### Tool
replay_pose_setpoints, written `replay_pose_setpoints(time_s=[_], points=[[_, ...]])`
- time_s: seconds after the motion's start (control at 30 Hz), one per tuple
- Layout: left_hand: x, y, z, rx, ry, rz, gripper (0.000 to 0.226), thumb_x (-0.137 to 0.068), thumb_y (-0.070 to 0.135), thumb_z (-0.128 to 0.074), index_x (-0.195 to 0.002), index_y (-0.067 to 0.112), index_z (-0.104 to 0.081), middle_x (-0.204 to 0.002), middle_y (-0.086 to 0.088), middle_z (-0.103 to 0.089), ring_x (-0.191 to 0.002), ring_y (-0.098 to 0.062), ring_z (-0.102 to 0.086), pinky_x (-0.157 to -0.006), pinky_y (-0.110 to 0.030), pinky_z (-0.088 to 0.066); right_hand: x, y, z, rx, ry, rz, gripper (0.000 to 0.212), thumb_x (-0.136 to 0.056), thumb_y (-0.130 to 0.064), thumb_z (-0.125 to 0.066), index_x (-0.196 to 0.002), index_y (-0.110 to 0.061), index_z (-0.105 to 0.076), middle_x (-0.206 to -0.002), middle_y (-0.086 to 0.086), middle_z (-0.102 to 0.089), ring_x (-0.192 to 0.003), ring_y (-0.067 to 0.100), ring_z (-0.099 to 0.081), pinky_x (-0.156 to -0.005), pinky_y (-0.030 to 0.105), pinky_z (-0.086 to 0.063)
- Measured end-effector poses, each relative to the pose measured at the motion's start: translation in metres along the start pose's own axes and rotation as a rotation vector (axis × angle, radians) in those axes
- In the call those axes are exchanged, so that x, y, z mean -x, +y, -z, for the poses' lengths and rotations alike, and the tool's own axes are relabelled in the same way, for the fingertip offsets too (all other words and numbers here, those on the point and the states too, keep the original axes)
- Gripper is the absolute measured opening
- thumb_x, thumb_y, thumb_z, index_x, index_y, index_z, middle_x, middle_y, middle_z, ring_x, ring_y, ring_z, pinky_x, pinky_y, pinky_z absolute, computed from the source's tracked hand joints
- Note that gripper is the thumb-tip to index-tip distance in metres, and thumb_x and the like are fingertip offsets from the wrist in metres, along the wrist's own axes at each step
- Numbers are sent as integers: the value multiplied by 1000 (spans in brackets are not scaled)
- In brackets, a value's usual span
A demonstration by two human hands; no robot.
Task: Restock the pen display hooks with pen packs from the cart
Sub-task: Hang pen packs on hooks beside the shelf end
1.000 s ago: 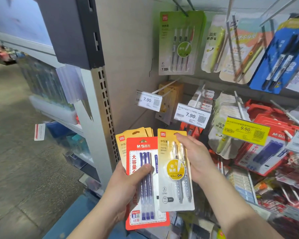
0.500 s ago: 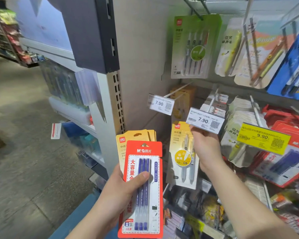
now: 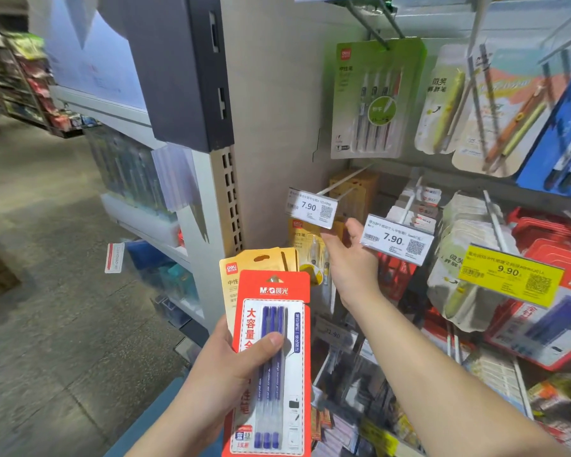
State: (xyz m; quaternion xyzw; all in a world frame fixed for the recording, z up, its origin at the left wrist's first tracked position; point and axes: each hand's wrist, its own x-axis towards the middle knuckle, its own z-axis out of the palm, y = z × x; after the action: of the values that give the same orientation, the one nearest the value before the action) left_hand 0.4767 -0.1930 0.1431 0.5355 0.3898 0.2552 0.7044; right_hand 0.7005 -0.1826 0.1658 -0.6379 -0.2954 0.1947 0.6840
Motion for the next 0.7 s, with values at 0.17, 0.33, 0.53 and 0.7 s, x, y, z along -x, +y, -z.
replay_pose_setpoints(time_s=[0.17, 0.33, 0.53, 0.7], points=[[-1, 1, 1, -7, 9, -11, 62, -76, 39, -90, -126, 21, -58, -107, -7, -79, -95, -31, -78, -95, -54, -57, -10, -3, -9, 24, 39, 91, 13, -96, -30, -71, -100, -38, -62, -102, -16, -68, -97, 3, -65, -86, 33, -57], [-3, 1, 2, -16, 5, -21, 70, -68, 41, -87, -129, 22, -57, -110, -8, -79, -97, -32, -77, -95, -54, -57, -17, -5, -15, 19, 14, 138, 13, -94, -27, -73, -101, -30, -63, -98, -14, -66, -86, -9, -61, -68, 5, -44], [-6, 1, 4, -28, -2, -20, 70, -70, 44, -89, -128, 23, -56, -108, -6, -79, -96, -29, -78, -92, -49, -57, -24, 0, -16, 6, 32, 143, 14, -95, -26, -73, -102, -18, -64, -94, -11, -64, -78, -11, -58, -65, 6, -44], [-8, 0, 6, -32, 3, -7, 71, -69, 42, -90, -128, 23, -55, -108, -6, -79, -95, -29, -78, -91, -49, -57, -35, 7, -21, -106, 82, 42, 8, -98, -22, -68, -97, -28, -64, -102, -4, -71, -98, 16, -67, -87, 40, -59]])
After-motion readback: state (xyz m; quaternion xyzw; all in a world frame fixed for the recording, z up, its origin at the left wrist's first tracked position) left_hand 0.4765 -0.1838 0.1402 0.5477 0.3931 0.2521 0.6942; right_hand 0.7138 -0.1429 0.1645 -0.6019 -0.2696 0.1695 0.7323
